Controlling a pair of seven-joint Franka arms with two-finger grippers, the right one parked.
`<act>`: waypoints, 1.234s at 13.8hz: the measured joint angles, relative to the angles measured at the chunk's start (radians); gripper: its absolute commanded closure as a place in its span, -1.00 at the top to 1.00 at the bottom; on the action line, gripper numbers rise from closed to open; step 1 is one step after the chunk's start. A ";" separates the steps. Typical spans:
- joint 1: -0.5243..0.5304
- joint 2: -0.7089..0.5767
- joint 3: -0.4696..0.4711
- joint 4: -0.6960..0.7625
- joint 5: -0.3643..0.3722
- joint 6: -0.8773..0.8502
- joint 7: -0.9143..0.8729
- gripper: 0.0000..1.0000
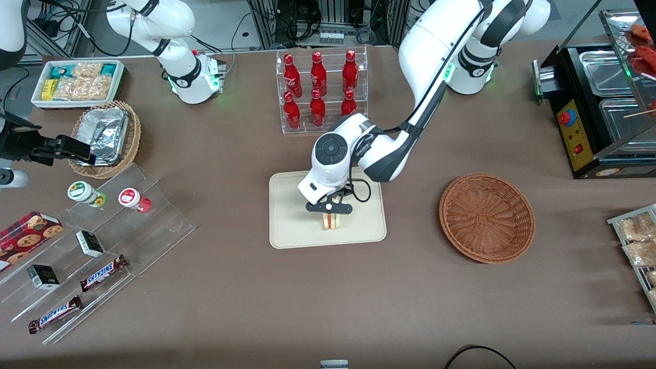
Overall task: Place sandwich from basket to tray
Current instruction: 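Lower the sandwich onto the tray and open the left gripper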
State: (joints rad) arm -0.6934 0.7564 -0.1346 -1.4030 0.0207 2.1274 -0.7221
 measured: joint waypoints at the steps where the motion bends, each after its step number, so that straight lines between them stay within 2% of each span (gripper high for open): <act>1: -0.005 0.006 0.000 0.000 0.001 0.000 0.000 -0.45; 2: -0.011 0.012 0.000 0.000 0.002 0.000 0.000 0.40; 3: -0.016 0.017 0.000 0.000 0.002 0.000 0.000 0.99; 11: -0.021 0.013 0.006 0.035 0.025 0.000 -0.012 1.00; 14: -0.009 -0.046 0.013 0.052 0.027 -0.050 -0.051 1.00; 17: 0.048 -0.154 0.018 0.060 0.028 -0.165 -0.063 1.00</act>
State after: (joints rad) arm -0.6454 0.6027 -0.1163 -1.3432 0.0483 1.9623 -0.7848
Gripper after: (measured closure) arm 0.000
